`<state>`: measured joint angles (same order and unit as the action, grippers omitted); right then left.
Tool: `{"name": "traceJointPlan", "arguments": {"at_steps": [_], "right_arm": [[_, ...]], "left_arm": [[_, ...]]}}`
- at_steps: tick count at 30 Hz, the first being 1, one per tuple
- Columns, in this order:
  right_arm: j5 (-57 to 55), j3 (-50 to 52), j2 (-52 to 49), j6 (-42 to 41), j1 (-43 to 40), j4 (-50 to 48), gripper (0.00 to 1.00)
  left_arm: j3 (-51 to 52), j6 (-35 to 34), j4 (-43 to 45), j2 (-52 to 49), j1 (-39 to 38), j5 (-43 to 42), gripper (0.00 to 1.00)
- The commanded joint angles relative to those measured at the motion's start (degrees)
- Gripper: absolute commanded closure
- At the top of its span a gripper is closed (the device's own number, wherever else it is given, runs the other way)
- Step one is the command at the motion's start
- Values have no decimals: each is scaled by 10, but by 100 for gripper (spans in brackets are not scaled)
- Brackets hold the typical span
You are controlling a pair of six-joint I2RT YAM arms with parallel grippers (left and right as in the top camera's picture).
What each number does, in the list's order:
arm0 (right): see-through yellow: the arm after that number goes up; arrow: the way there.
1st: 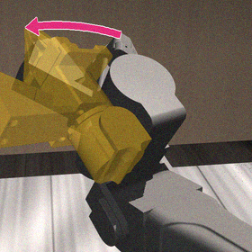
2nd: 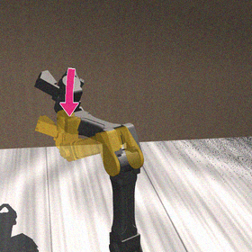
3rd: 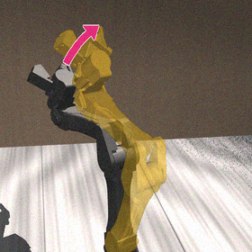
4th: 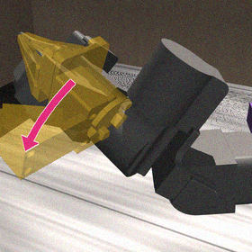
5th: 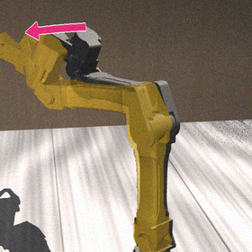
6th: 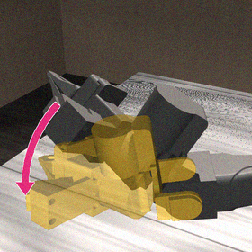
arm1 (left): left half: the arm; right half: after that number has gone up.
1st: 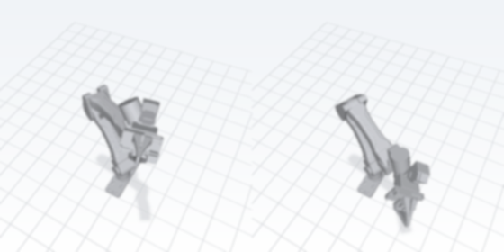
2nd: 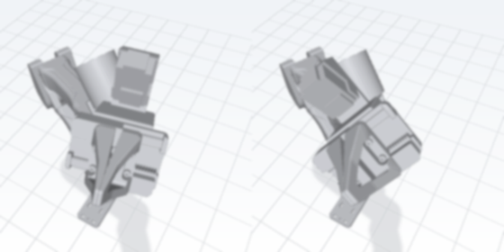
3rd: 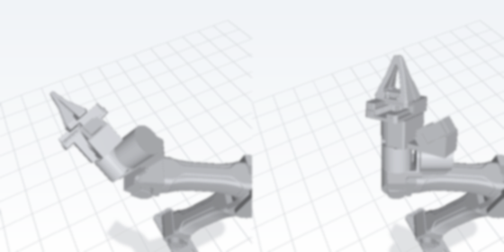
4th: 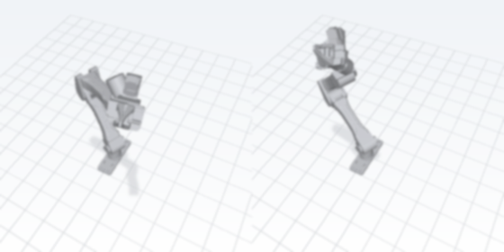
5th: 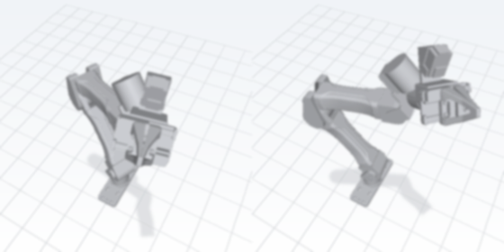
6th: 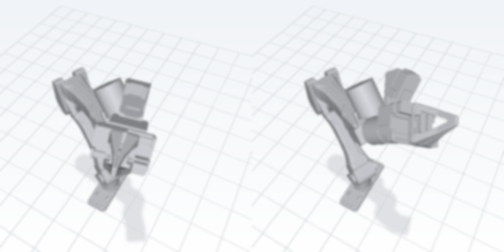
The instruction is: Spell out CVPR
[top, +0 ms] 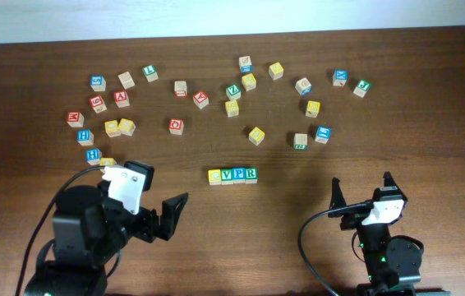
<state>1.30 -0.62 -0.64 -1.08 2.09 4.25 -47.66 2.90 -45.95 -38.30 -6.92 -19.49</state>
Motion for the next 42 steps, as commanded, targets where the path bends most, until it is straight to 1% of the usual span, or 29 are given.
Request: {"name": "traceJointPlan", "arguments": {"at_steps": [1, 5, 10, 13, 15, 17, 22, 27, 30, 36, 39, 42], "right_arm": [[-5, 3, 5, 0, 4, 3, 2], [-5, 3, 4, 0, 4, 3, 2], [-5, 3, 5, 0, 4, 3, 2], [-5, 3, 4, 0, 4, 3, 2], [-5, 3, 5, 0, 4, 3, 2], [-5, 3, 4, 0, 4, 3, 2], [-5, 3, 5, 0, 4, 3, 2], [-5, 3, 4, 0, 4, 3, 2], [-5, 3, 4, 0, 4, 3, 2], [-5, 3, 4, 0, 4, 3, 2], [-5, 3, 5, 0, 4, 3, 2], [-5, 3, 5, 0, 4, 3, 2]], "left_arm": [[26, 11, 4, 47, 30, 4, 1], [81, 7, 31, 120, 43, 2, 1], [105, 4, 37, 130, 43, 2, 1], [144, 3, 48, 173, 43, 2, 1], [179, -14, 80, 211, 44, 2, 1], [213, -38, 136, 243, 44, 2, 1], [257, -38, 212, 277, 44, 9, 1], [279, -38, 288, 293, 44, 9, 1], [280, -62, 288, 301, 45, 34, 1], [288, -63, 288, 325, 45, 104, 1], [307, -64, 290, 340, 60, 109, 1], [343, -76, 322, 355, 78, 110, 1]]}}
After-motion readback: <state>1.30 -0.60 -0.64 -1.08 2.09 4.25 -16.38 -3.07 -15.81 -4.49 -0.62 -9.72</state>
